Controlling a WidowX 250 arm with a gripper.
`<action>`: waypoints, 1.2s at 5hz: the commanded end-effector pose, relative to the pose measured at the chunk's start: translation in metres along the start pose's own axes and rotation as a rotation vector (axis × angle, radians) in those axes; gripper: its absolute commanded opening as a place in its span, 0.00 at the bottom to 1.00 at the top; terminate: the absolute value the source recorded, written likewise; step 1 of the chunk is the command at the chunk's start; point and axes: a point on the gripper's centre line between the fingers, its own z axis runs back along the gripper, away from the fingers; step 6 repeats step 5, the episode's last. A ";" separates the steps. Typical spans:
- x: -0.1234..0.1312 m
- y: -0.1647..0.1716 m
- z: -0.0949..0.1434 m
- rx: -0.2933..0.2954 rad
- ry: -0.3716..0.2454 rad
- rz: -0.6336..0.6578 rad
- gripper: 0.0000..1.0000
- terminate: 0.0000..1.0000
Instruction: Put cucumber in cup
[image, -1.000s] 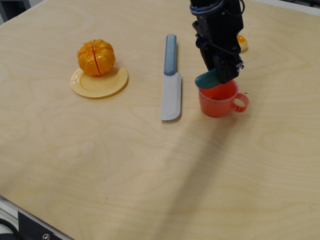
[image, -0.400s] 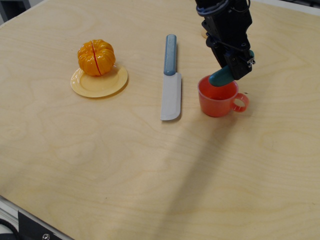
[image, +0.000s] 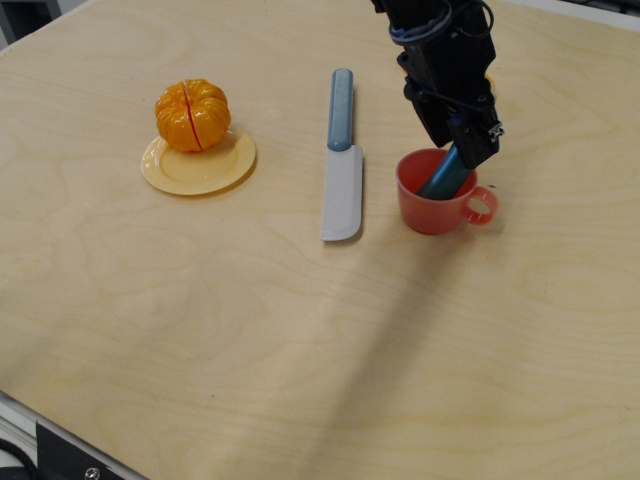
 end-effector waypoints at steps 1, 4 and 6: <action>0.012 0.007 0.036 0.076 -0.054 0.002 1.00 0.00; 0.007 0.010 0.055 0.131 0.036 0.043 1.00 0.00; 0.007 0.010 0.055 0.131 0.036 0.043 1.00 1.00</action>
